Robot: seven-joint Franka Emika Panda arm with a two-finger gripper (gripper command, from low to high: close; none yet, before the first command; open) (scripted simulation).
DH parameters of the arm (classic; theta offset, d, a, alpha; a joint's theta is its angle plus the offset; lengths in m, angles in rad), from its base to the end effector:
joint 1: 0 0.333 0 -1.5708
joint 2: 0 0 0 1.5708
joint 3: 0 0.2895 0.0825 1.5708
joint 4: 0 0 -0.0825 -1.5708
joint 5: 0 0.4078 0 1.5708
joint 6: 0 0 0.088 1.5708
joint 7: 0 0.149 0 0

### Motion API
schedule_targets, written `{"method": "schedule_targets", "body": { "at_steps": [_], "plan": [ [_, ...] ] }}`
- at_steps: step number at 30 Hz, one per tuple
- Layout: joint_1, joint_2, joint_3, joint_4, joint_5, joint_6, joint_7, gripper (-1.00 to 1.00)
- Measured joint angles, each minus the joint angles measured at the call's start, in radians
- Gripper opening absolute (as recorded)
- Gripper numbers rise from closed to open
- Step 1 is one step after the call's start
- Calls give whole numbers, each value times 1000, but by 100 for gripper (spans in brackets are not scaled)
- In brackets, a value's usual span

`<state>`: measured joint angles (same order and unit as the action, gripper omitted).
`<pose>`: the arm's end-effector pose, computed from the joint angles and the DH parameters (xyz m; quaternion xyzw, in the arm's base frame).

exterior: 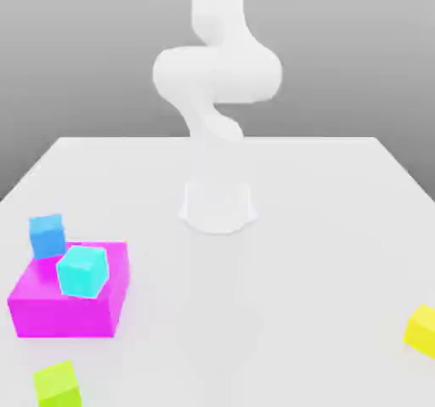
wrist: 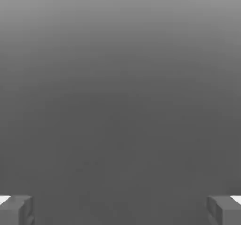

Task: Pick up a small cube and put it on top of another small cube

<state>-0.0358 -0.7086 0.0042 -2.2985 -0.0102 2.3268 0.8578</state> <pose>0.4486 -0.0143 0.6300 -0.8430 0.3995 -0.3323 0.1389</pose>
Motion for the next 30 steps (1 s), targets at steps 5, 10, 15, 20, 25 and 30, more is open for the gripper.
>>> {"method": "schedule_targets", "body": {
  "at_steps": [5, 10, 15, 20, 25, 30],
  "plan": [
    [-73, 188, 6, 3, -19, 54, 117, 0],
    [-132, 369, 1, 7, -38, 107, 231, 0],
    [-179, 550, -19, 10, -48, 160, 339, 0],
    [-236, 731, -44, 13, -37, 214, 431, 0],
    [-265, 912, -65, 15, 4, 268, 503, 0],
    [-301, 1093, -72, 25, 63, 338, 542, 0]
  ]
}}
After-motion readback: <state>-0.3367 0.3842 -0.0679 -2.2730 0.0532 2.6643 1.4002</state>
